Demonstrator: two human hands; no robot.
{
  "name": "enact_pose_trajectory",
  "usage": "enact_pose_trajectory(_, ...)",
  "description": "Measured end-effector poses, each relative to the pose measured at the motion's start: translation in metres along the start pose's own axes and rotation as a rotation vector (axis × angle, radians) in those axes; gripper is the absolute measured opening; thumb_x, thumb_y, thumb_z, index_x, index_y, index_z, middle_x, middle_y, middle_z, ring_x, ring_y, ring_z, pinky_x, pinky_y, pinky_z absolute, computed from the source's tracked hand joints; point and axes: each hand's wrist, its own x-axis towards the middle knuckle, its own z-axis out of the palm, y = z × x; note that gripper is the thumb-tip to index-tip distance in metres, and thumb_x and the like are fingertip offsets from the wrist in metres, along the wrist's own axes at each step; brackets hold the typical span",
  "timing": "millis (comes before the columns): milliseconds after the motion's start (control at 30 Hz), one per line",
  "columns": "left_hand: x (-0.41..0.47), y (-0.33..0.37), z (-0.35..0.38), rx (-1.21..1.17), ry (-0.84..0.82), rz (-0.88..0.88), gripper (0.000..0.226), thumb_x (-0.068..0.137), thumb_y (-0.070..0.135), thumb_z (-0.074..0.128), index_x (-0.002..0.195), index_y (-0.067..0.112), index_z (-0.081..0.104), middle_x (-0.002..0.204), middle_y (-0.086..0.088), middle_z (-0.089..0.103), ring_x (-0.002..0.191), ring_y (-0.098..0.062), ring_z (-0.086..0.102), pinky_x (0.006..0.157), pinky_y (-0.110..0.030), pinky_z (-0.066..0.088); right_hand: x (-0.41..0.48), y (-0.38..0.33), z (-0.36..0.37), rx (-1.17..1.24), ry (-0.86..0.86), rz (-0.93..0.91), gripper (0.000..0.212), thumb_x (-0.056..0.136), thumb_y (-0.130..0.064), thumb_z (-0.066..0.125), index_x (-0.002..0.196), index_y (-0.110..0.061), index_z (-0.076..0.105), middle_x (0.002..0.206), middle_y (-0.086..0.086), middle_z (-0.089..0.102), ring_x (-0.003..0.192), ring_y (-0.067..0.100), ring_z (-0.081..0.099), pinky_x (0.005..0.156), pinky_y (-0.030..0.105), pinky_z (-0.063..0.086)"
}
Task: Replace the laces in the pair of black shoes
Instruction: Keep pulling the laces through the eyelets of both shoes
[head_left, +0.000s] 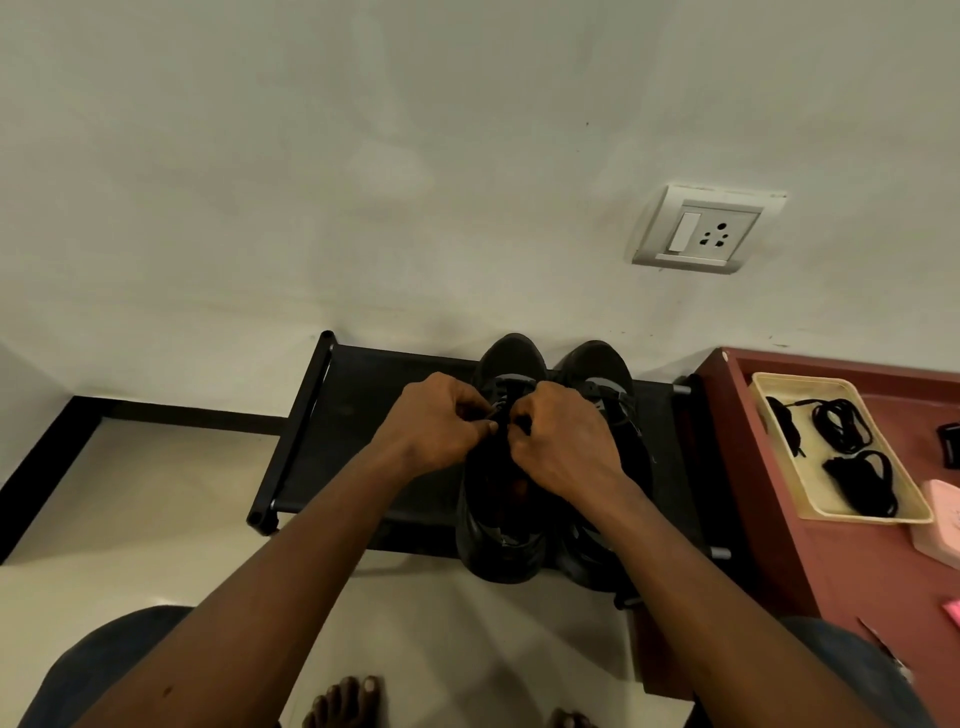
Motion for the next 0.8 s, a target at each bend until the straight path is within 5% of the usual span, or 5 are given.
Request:
enact_pose_trajectory(133,-0.002,0.004,0.001,0.065,0.017,0.03,0.018,0.094,0.027,0.074,0.112,0.025,0.076,0.107,0.007,0.075,0.087,-0.005,0.07,0.083,-0.027,0.061,-0.001,0.001,0.0,-0.071,-0.014,-0.069,0.016,0.097,-0.028,0.062,0.087,-0.02,0.072,0.094,-0.006,0.06,0.077,0.013,0.061,0.073,0.03,0.054)
enact_pose_trajectory(333,-0.003,0.006,0.0,0.05,0.017,0.021,0.02,0.094,0.029,0.075,0.113,0.024,0.076,0.104,0.006,0.075,0.09,-0.007,0.071,0.085,-0.033,0.063,0.0,0.006,0.004,0.072,0.04,0.004,0.015,0.097,-0.027,0.065,0.099,-0.023,0.08,0.079,-0.014,0.055,0.078,0.01,0.059,0.072,0.028,0.047)
enact_pose_trajectory(567,-0.003,0.005,0.002,-0.021,0.032,0.0,0.016,0.104,0.025,0.059,0.113,0.025,0.072,0.095,0.005,0.072,0.079,-0.012,0.074,0.076,-0.031,0.065,0.001,0.007,0.019,0.099,0.095,0.077,0.013,0.097,-0.026,0.066,0.1,-0.026,0.079,0.094,-0.009,0.065,0.083,0.012,0.061,0.067,0.024,0.042)
enact_pose_trajectory(800,0.002,0.008,0.013,0.207,0.19,0.012,0.005,0.099,0.029,0.066,0.103,0.029,0.07,0.093,0.011,0.069,0.079,-0.005,0.064,0.077,-0.024,0.054,0.002,0.009,0.022,0.079,0.14,0.079,0.012,0.097,-0.03,0.067,0.098,-0.027,0.078,0.088,-0.01,0.057,0.077,0.011,0.055,0.064,0.025,0.037)
